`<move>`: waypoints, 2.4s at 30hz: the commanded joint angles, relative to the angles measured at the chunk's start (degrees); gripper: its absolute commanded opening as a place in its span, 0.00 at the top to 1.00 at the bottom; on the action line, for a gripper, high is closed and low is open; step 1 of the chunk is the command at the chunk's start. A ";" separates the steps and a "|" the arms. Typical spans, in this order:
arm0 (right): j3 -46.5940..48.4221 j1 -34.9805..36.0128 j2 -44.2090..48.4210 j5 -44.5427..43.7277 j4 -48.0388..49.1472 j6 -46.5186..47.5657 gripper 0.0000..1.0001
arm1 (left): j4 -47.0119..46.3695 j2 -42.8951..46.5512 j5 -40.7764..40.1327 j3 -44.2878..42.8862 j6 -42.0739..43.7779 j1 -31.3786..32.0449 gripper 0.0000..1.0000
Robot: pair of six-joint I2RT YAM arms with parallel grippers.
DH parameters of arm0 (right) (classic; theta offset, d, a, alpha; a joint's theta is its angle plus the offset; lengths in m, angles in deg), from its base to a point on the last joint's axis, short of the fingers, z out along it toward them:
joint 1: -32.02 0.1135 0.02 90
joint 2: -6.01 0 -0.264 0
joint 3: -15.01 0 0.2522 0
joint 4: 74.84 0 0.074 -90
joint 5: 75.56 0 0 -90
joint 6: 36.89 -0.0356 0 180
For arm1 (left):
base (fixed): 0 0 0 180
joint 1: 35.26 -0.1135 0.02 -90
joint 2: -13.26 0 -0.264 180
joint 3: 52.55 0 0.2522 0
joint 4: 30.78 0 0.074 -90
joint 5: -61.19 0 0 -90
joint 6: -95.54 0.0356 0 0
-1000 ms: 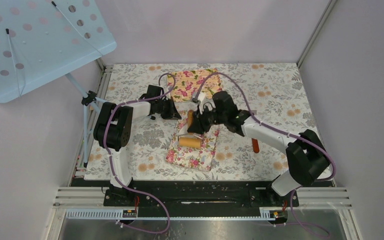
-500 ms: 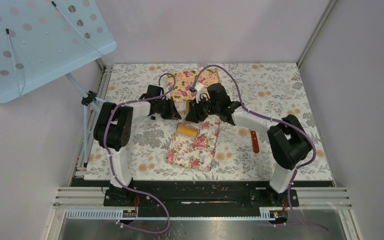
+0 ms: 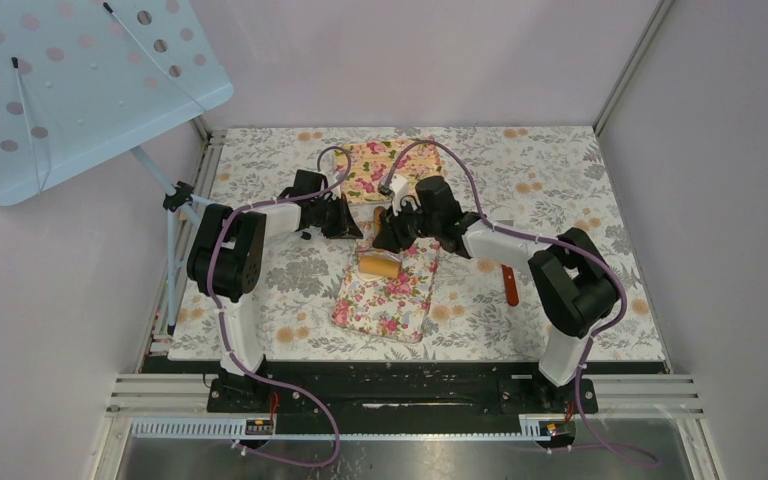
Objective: Roll out the dumpling wrappers from the dough
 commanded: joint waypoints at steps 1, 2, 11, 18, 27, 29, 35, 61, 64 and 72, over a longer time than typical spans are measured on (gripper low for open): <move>-7.08 1.34 -0.73 0.81 0.21 2.45 1.00 | 3.54 -2.17 1.67 0.07 0.69 0.20 1.00; -8.41 1.51 -0.45 1.65 1.12 1.99 1.00 | 3.50 -2.23 1.66 0.00 0.62 0.13 1.00; -12.39 2.93 -0.62 4.10 -0.02 1.85 1.00 | 3.49 -2.19 1.79 0.14 0.60 -0.05 1.00; -13.35 3.06 -0.34 5.74 -1.96 2.29 1.00 | 3.53 -2.26 1.80 0.13 0.60 0.00 1.00; -7.03 1.66 14.07 8.23 -5.80 1.81 1.00 | 3.53 -2.36 2.19 -0.02 0.51 0.00 1.00; -4.66 0.82 15.11 5.63 -5.34 1.22 1.00 | 3.53 -2.50 2.12 -0.05 0.51 0.00 1.00; -0.76 -0.34 11.07 -1.73 -0.06 -2.24 1.00 | 3.39 -2.39 1.97 -0.03 0.55 -0.01 1.00; -1.25 5.10 -1.75 -12.16 -5.92 1.40 1.00 | 3.09 -2.14 2.11 0.20 0.52 0.00 1.00; -2.71 5.32 -1.90 -10.91 -6.44 1.39 1.00 | 3.09 -2.13 2.12 0.17 0.52 0.00 1.00; -7.90 5.72 -0.55 -3.23 -5.16 -0.37 1.00 | 3.07 -2.09 2.18 0.19 0.51 -0.10 1.00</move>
